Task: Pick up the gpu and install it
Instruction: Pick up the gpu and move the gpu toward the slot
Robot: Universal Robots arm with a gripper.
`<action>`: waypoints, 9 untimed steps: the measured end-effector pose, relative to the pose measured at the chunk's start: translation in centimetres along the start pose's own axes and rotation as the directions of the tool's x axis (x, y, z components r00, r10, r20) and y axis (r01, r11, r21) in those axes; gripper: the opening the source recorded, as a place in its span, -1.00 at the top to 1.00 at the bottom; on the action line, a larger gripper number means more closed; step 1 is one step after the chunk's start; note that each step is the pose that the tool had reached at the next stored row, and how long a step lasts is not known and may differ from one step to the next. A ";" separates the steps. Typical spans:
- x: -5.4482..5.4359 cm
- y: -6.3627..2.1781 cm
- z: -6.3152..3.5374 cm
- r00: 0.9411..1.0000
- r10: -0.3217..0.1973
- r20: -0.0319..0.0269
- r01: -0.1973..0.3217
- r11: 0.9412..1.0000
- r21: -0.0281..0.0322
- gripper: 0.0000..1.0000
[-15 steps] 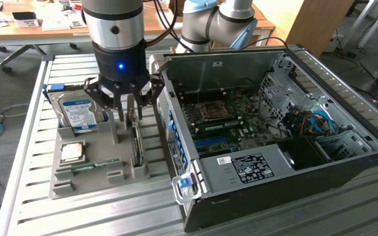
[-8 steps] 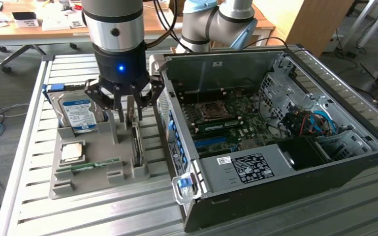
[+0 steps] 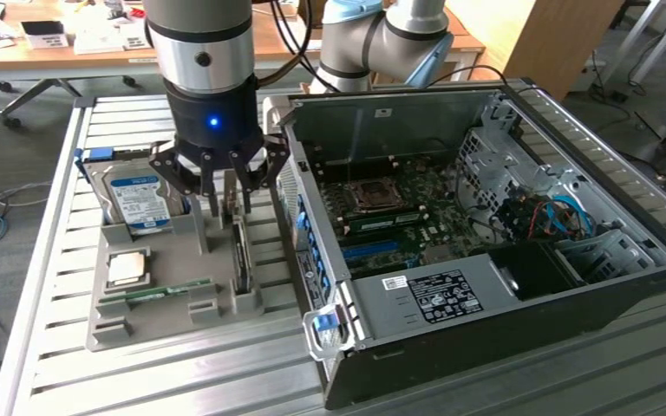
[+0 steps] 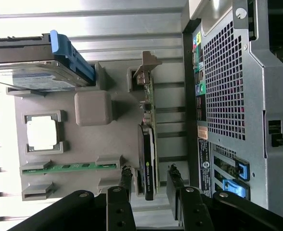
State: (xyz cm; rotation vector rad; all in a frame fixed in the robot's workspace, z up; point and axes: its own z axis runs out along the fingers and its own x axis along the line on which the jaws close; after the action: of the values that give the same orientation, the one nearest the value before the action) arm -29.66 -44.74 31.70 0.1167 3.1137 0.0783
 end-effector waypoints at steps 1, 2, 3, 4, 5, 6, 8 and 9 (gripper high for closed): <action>0.0 0.00 0.05 1.000 0.000 0.000 0.000 1.000 0.000 0.14; 0.0 0.00 0.06 1.000 0.000 0.000 0.000 1.000 0.000 0.14; 0.0 0.00 0.06 1.000 0.000 0.000 0.000 1.000 0.000 0.14; 0.0 0.00 0.05 1.000 0.000 0.000 0.000 1.000 0.000 0.14; 0.0 0.00 0.06 1.000 0.000 0.000 0.000 1.000 0.000 0.14; 0.0 0.00 0.06 1.000 0.000 0.000 0.000 1.000 0.000 0.14; 0.0 0.00 0.07 1.000 0.000 0.000 0.000 1.000 0.000 0.14; 0.0 0.00 0.12 1.000 0.000 0.000 0.000 1.000 0.000 0.14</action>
State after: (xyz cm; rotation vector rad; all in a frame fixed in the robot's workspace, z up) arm -29.65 -44.73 31.58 0.1167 3.1134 0.0787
